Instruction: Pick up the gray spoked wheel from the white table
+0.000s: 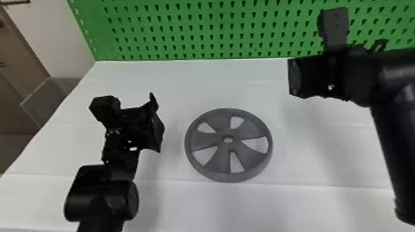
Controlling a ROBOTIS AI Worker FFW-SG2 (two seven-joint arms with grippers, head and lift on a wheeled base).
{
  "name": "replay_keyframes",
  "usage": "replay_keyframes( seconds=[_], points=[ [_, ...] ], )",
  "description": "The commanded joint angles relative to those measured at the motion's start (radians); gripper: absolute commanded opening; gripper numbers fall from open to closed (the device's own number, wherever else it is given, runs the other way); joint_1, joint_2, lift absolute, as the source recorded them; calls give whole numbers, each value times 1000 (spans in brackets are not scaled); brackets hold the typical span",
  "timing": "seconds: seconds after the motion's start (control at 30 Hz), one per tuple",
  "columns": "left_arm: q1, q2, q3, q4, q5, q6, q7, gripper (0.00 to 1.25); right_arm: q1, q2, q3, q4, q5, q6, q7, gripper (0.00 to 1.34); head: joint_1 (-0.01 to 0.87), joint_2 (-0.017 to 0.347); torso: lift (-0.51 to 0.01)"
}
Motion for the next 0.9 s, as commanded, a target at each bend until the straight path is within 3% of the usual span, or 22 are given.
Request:
replay_keyframes(
  seconds=[0.0, 0.1, 0.5, 0.87],
  points=[
    [-2, 0, -2, 0, -5, 0, 0, 1094, -60, -19, -18, 83, -131, 71, 0, 859, 779, 149, -83],
    [-5, 0, -7, 0, -9, 0, 0, 1094, -100, -31, -27, 149, -182, 117, 0, 859, 779, 149, -83],
    [-22, 5, -30, 0, -20, 8, 0, 1094, -231, -81, 56, 331, -243, 252, 0, 859, 779, 149, -83],
    [-40, 28, -61, 0, -18, 19, 3, 1094, -317, -97, 117, 504, -297, 352, 0, 859, 779, 149, -83]
  ],
)
